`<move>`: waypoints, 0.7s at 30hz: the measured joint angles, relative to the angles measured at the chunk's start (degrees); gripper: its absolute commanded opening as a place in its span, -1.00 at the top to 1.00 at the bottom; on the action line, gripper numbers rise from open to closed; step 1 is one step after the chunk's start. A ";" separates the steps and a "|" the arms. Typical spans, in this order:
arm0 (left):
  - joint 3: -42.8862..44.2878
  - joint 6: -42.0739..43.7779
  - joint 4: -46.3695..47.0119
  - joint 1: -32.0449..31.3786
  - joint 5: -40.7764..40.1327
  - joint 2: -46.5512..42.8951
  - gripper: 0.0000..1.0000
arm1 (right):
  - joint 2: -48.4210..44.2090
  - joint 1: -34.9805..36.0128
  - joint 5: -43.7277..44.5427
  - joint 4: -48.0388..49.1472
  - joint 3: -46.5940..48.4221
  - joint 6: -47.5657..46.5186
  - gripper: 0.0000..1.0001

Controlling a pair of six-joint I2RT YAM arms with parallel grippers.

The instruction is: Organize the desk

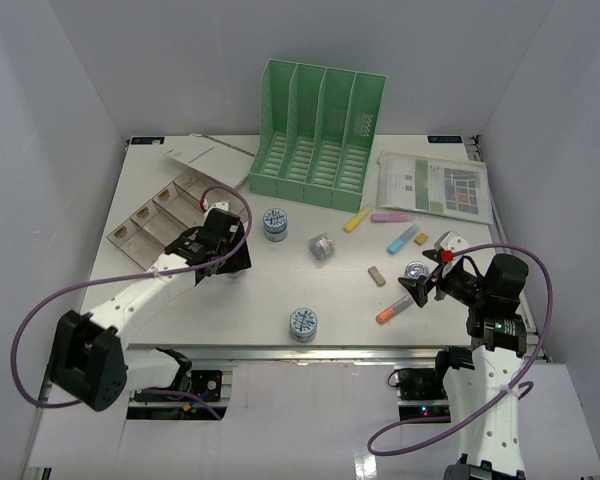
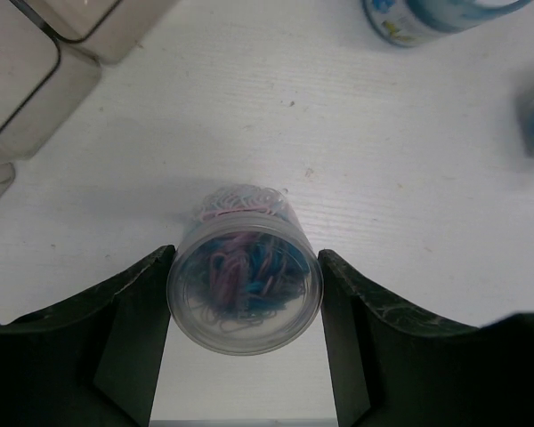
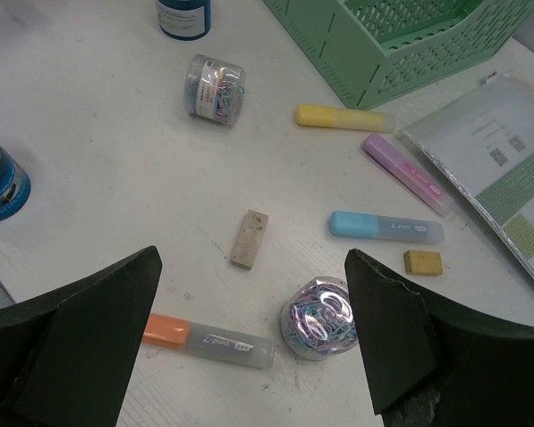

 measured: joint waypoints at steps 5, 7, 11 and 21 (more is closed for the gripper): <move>4.36 0.79 -3.70 3.79 -0.36 -9.26 0.72 | -0.03 0.00 -0.07 -0.03 0.00 -0.12 -0.80; 4.89 1.92 -3.82 9.85 1.01 -10.63 0.73 | -0.10 0.00 -0.14 -0.18 0.00 -0.13 -0.80; 5.15 5.14 -3.58 26.24 2.54 -9.04 0.73 | -0.74 0.00 -0.24 -0.68 0.00 -0.16 -0.80; 8.76 4.28 1.56 41.54 -3.17 1.96 0.77 | -2.69 0.04 -0.63 -1.26 0.00 -0.29 -0.80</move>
